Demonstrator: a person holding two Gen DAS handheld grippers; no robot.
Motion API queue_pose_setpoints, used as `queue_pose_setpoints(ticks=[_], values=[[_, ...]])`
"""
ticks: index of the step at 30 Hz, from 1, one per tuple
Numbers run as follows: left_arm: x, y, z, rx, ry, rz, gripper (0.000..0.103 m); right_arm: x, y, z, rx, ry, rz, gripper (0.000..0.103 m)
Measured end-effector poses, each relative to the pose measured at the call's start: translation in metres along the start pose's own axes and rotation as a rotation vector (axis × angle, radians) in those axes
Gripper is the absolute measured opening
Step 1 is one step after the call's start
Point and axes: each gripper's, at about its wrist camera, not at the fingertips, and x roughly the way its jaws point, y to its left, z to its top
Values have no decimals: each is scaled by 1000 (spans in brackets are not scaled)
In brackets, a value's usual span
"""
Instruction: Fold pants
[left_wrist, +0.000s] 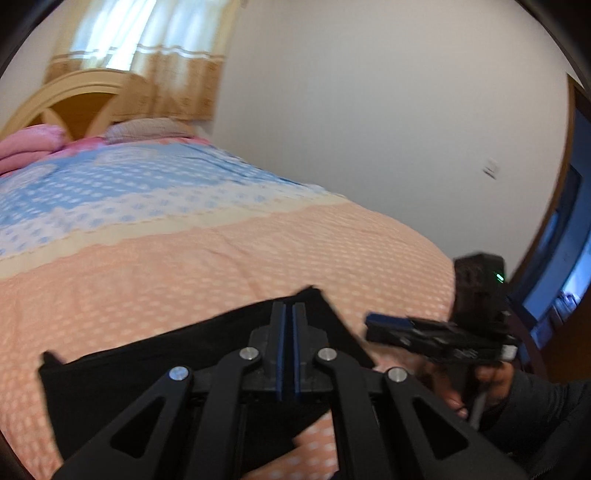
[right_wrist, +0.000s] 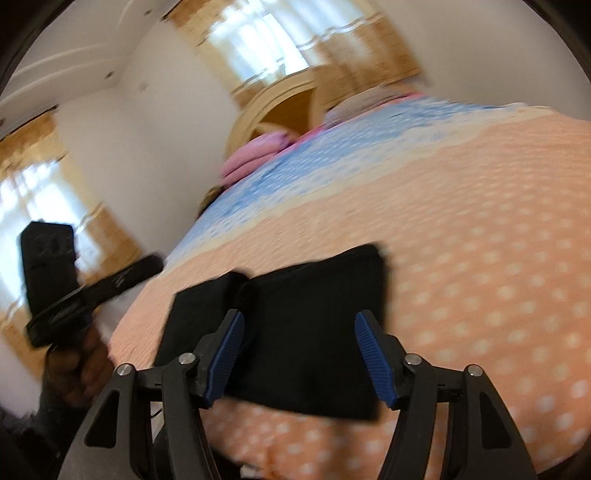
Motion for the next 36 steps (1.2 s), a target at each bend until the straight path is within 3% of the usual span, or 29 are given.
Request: queue_pose_setpoints(ticks=[1, 3, 4, 5, 14, 19, 20, 24, 26, 32, 35, 36], values=[[-6, 8, -3, -11, -6, 28, 16, 5, 7, -2, -18, 19, 24, 65], [-21, 30, -11, -35, -30, 123, 43, 14, 26, -7, -66, 60, 59, 66], [-26, 40, -14, -49, -45, 164, 65, 19, 33, -9, -89, 75, 60, 66], [-32, 47, -19, -67, -58, 194, 76, 25, 41, -10, -107, 90, 62, 66], [-62, 126, -71, -308, -79, 330, 77, 46, 92, -25, -230, 187, 141, 66], [-52, 139, -83, -363, -81, 333, 77, 74, 115, -43, -305, 297, 57, 63], [-49, 140, -82, -369, -73, 327, 77, 78, 117, -44, -316, 294, 27, 57], [-49, 139, -83, -366, -76, 318, 77, 82, 122, -37, -325, 287, -22, 18], [-48, 142, -84, -374, -75, 313, 77, 78, 124, -31, -341, 271, -22, 12], [-49, 144, -85, -378, -83, 311, 77, 57, 121, -9, -354, 204, -82, 10], [-47, 143, -87, -374, -73, 314, 77, 75, 100, -9, -277, 298, -63, 11], [-45, 144, -88, -377, -67, 313, 77, 81, 92, -11, -262, 308, -76, 18]])
